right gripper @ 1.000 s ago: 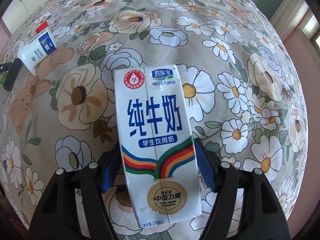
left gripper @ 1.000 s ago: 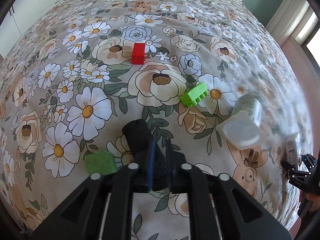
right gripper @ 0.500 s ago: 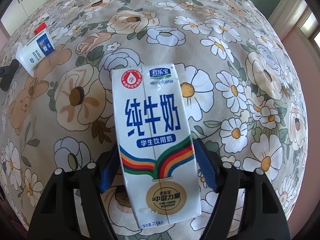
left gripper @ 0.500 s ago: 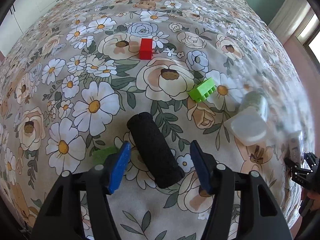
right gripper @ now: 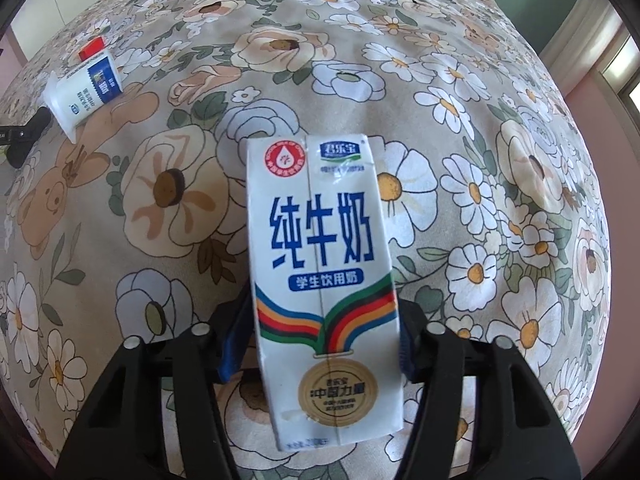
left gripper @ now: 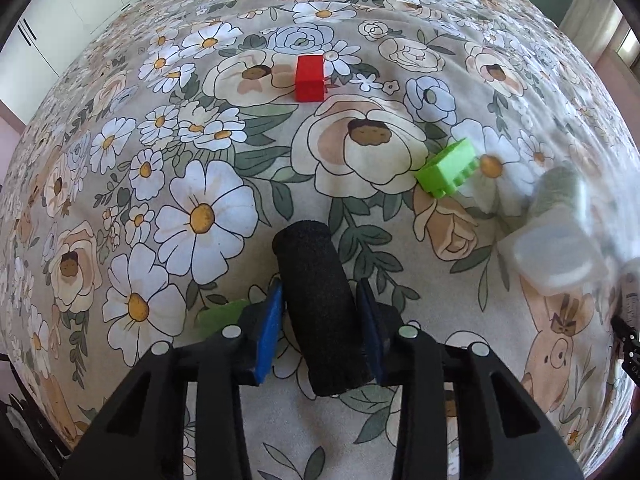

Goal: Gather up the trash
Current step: 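Lift the milk carton with the right tool while the left tool lifts the black roller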

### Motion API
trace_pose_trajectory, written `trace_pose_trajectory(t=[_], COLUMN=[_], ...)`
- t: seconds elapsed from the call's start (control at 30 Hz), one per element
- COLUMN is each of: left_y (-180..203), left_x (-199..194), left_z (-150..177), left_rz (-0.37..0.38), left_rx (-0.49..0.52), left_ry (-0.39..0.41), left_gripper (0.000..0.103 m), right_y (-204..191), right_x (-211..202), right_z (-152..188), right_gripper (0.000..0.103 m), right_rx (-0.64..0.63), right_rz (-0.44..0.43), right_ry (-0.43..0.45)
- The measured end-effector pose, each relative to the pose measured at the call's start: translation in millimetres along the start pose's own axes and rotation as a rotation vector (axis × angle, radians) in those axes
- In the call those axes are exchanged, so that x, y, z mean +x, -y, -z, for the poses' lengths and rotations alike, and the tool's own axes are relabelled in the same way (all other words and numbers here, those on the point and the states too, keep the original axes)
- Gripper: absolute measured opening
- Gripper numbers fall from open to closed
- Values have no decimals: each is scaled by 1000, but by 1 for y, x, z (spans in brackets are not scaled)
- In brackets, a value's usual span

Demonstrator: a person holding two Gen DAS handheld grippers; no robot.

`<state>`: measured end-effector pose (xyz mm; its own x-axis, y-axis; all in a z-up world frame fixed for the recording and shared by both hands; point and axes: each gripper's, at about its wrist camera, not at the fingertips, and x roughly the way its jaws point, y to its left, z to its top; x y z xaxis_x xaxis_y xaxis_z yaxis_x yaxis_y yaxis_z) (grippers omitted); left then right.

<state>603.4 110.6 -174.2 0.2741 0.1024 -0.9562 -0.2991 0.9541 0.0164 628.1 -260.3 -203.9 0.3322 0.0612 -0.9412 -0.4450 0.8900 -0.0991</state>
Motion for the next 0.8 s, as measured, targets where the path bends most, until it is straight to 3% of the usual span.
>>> trace_pose_trajectory(t=[0.2,0.37,0.6,0.8], left_y=[0,10,26,22], left_x=[-9,-42,-127,-213], left_z=[3,11,29,52], left_rz=[31,34,27,50], left_rx=[28,78,172,208], left_ry=[-13,19,129,241], left_gripper=[36,36,36,36], right_y=[-9,-10,-18,-37], right_x=[-15,-47,-132,-229], right_z=[0,3,9,23], right_gripper=[48,48,48,48], right_rx=[-10,-2,-4,-21], right_rz=[30,38,74,114], right_ry=[13,36,119,216])
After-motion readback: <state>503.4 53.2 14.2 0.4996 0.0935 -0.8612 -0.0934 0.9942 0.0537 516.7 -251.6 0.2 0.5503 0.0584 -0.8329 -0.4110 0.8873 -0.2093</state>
